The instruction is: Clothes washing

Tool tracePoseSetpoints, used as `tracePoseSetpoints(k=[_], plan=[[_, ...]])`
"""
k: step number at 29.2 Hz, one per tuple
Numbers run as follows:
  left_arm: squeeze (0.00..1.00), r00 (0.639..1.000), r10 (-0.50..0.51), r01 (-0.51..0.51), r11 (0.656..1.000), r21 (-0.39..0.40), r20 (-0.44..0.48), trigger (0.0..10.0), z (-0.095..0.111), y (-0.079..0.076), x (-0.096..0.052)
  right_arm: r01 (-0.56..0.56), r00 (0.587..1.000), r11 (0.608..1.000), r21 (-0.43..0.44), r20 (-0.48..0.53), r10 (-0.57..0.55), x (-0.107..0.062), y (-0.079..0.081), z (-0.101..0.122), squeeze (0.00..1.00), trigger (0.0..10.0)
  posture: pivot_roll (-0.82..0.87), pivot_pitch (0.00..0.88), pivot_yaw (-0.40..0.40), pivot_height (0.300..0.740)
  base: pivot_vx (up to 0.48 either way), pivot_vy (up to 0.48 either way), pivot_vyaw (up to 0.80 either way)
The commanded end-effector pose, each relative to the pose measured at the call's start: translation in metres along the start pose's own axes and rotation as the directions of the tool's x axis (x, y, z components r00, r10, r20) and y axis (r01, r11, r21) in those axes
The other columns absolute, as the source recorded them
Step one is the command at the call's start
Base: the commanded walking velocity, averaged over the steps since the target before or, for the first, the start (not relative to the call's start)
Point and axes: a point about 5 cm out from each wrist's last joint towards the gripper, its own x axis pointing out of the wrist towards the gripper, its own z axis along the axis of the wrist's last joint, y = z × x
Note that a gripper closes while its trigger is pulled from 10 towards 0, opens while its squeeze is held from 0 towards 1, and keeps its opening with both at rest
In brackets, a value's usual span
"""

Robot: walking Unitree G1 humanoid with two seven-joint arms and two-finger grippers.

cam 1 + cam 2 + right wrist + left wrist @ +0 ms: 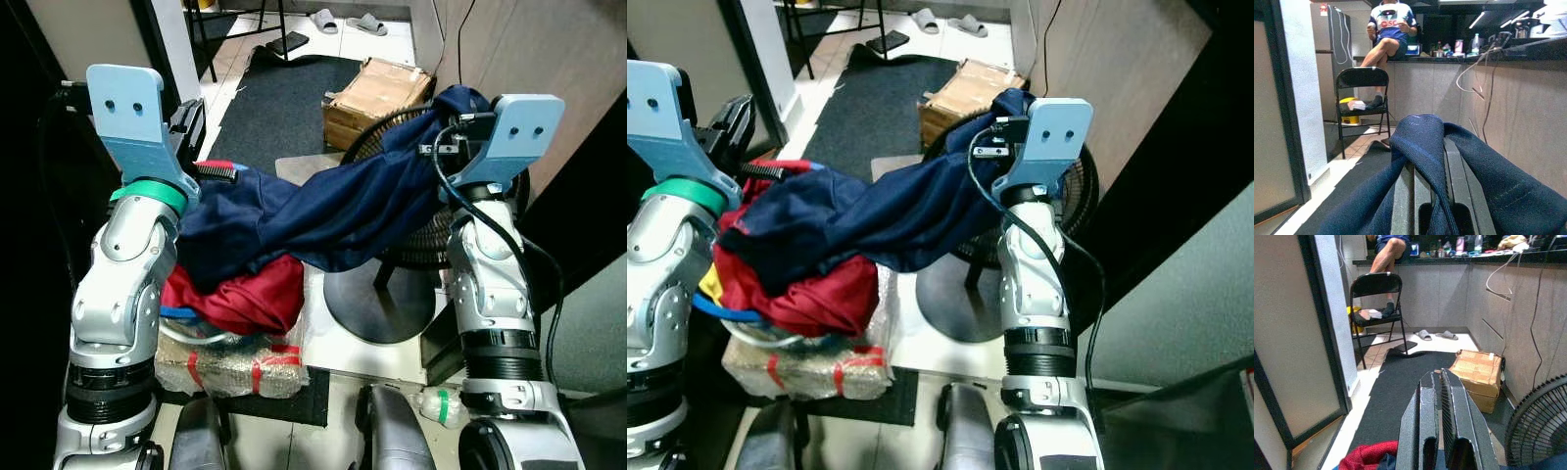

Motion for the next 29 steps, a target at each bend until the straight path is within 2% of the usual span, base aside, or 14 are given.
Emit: tracePoseSetpoints(k=[1, 17, 29], plan=[[0.0, 1.0, 0.009, -0.009, 1.0, 0.01, -0.012, 10.0, -0.0031, 0.0013, -0.0004, 0.008, 1.0, 1.0, 0.006, 0.012, -0.008, 0.001, -0.0014, 0.0017, 0.0, 10.0, 0.08, 0.0, -0.002, 0.64, 0.0, 0.0, 0.0], [0.0, 1.0, 0.008, -0.008, 1.0, 0.005, -0.01, 10.0, -0.0029, 0.0, 0.0002, 0.006, 1.0, 1.0, 0.007, 0.01, -0.006, 0.0009, -0.0008, 0.0011, 0.0, 10.0, 0.08, 0.0, -0.004, 0.68, 0.0, 0.0, 0.0], [0.0, 1.0, 0.006, -0.006, 1.0, 0.001, -0.011, 10.0, -0.0034, -0.0009, 0.0001, 0.007, 1.0, 1.0, 0.007, 0.004, -0.007, 0.0003, -0.0003, -0.0003, 0.0, 10.0, 0.08, 0.0, -0.004, 0.735, 0.0, 0.0, 0.0]])
